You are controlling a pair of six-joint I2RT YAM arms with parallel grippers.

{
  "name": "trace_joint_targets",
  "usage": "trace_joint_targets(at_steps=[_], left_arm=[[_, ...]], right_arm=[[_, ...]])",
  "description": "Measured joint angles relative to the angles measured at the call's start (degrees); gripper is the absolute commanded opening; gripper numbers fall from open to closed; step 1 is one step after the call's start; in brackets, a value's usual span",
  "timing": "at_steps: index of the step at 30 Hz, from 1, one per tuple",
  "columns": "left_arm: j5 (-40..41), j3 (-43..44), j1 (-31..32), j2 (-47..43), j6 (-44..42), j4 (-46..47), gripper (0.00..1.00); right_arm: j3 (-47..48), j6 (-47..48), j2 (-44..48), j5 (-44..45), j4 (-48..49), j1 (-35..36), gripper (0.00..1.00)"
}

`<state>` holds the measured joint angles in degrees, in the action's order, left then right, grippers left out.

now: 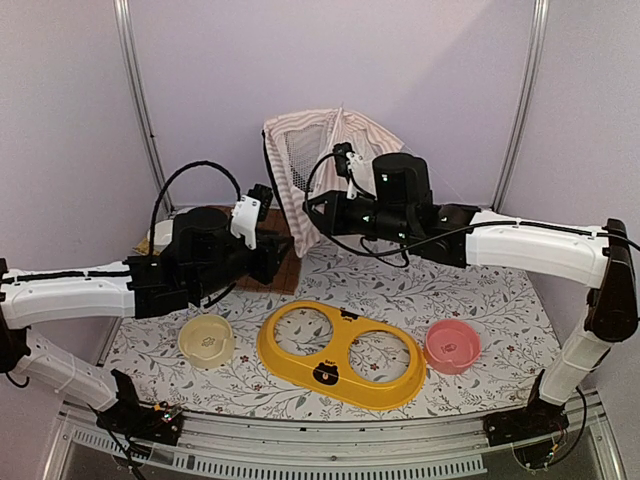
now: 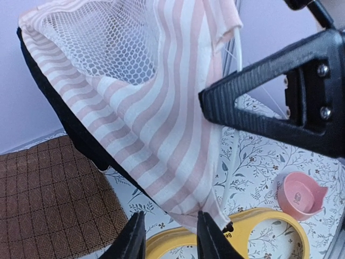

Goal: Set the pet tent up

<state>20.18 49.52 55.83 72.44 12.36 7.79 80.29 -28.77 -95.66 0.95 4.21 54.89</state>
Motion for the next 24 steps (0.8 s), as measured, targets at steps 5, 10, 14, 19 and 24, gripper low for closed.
trace_joint_targets(at_steps=[5, 10, 14, 19, 24], left_arm=[[-2.2, 1.2, -0.7, -1.0, 0.2, -1.0, 0.34], [-4.2, 3.4, -1.7, -1.2, 1.0, -3.3, 0.38], [-5.4, 7.3, -3.5, -1.4, 2.3, -5.6, 0.41], [-7.8, 10.1, -6.6, -2.5, 5.1, -7.1, 0.45], [-11.5, 13.2, -8.4, -1.9, 6.6, -9.3, 0.50]], right_arm=[[2.0, 0.5, -1.7, -0.2, -1.1, 0.2, 0.00], [2.5, 1.2, -2.5, -0.8, -2.6, 0.2, 0.20], [2.6, 1.9, -3.3, -1.3, -4.3, 0.6, 0.35], [2.5, 2.9, -3.8, -1.3, -6.9, 1.8, 0.43], [0.6, 3.4, -3.8, 0.6, -7.8, 3.3, 0.41]])
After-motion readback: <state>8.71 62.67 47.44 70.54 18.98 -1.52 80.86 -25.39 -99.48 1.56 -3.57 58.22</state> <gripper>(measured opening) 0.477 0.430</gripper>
